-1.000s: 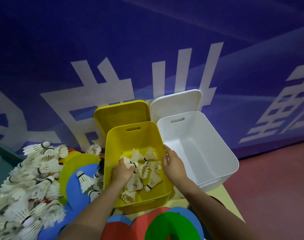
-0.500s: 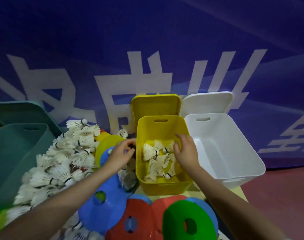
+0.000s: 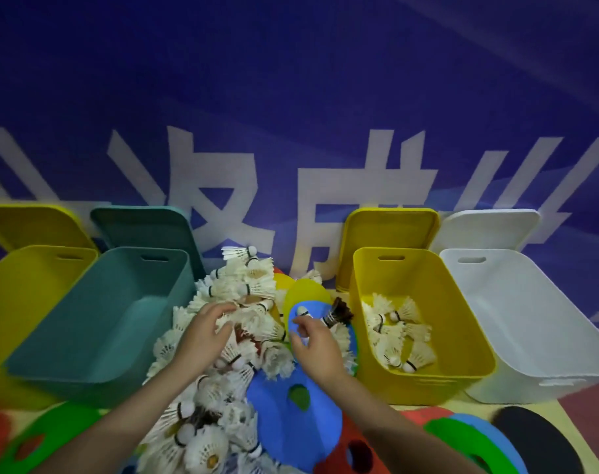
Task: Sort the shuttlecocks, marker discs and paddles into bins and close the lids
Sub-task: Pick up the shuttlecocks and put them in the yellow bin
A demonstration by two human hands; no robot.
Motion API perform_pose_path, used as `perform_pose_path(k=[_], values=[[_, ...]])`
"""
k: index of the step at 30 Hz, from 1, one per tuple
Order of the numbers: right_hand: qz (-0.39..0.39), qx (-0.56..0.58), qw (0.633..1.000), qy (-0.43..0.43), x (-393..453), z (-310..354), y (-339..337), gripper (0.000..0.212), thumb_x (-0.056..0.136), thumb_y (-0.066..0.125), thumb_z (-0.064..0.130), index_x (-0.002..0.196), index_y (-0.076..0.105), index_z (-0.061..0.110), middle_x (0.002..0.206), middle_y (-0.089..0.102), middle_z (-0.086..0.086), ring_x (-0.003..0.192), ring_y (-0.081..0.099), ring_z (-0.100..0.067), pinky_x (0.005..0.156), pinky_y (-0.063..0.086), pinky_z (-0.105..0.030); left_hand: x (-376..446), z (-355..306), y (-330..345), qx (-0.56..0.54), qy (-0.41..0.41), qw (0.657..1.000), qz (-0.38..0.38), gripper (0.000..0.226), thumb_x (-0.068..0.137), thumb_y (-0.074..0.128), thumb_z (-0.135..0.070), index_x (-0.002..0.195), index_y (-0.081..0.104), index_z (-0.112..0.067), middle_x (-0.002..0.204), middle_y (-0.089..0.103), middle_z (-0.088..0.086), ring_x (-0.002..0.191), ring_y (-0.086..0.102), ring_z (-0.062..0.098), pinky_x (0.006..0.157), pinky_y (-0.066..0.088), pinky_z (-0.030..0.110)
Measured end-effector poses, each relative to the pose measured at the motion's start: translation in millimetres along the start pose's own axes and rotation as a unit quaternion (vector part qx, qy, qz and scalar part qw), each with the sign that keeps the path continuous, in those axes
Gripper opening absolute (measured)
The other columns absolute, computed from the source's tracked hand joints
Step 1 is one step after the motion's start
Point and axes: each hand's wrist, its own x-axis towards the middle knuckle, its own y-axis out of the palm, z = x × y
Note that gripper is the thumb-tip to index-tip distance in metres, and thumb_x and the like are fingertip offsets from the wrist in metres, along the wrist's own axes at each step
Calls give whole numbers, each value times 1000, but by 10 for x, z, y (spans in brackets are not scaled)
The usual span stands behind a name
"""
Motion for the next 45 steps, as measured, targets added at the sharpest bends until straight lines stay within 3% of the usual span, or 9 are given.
perform_pose_path(k=[5, 8, 11, 18, 25, 28, 34, 40, 45], values=[[-1, -88, 992, 87, -142, 80, 446, 68, 85, 53, 61, 139, 40, 21, 132, 44, -2, 124, 42, -20, 90, 44, -33, -145, 312, -86, 12, -63, 998, 27, 40, 92, 58, -27, 131, 51, -20, 130, 49, 2, 117, 50, 16, 95, 40, 28], [-63, -109, 988, 85, -306, 72, 603, 70, 83, 55, 63, 137, 38, 21, 128, 41, 0, 121, 41, -18, 82, 45, -27, -134, 382, -61, 15, -96, 993, 71, 56, 90, 60, -38, 140, 41, -22, 138, 44, 4, 120, 50, 18, 98, 42, 32], [-57, -111, 987, 106, -401, 77, 756, 68, 82, 54, 65, 134, 41, 23, 130, 39, 2, 122, 41, -16, 84, 47, -28, -77, 413, -15, 25, -119, 986, 112, 70, 86, 61, -47, 146, 31, -24, 146, 36, 5, 125, 47, 20, 100, 43, 36], [-54, -124, 983, 121, -396, 58, 858, 54, 92, 55, 47, 138, 41, 24, 139, 40, -2, 125, 43, -20, 100, 42, -33, 15, 411, 31, 27, -105, 984, 139, 55, 89, 60, -39, 139, 42, -26, 143, 39, 8, 122, 49, 23, 97, 42, 31], [-114, -37, 985, 128, -508, 109, 534, 40, 90, 56, 32, 126, 47, 19, 124, 44, 0, 93, 48, -14, 71, 39, -27, 3, 385, 29, -40, -88, 988, 121, 42, 82, 64, -27, 123, 56, -28, 127, 51, 3, 109, 51, 15, 86, 42, 28], [-121, -34, 984, 124, -473, 74, 372, 38, 88, 55, 32, 122, 48, 18, 120, 48, -2, 95, 50, -16, 72, 40, -30, -35, 320, 21, -89, -91, 987, 102, 37, 81, 65, -28, 116, 57, -33, 117, 51, -4, 103, 57, 18, 89, 49, 36], [-144, 22, 986, 79, -402, 23, 25, 41, 88, 60, 36, 125, 50, 22, 114, 54, 6, 100, 55, -12, 78, 47, -29, -92, 76, 38, -206, -87, 974, 44, 33, 86, 65, -24, 115, 55, -34, 115, 55, -8, 109, 52, 12, 92, 45, 34], [-120, 51, 988, 83, -301, -80, -361, 45, 90, 60, 35, 131, 48, 22, 118, 53, 7, 107, 52, -13, 85, 46, -33, -36, -240, 194, -259, -89, 961, 49, 32, 89, 61, -18, 116, 52, -31, 111, 56, -7, 94, 54, 3, 73, 41, 19], [-176, 121, 973, 85, -266, -206, -670, 35, 91, 60, 24, 125, 52, 23, 109, 54, 7, 91, 57, -15, 70, 46, -28, 80, -551, 402, -291, -80, 953, 32, 34, 89, 62, -20, 121, 54, -31, 114, 55, -11, 100, 54, 0, 76, 42, 15]])
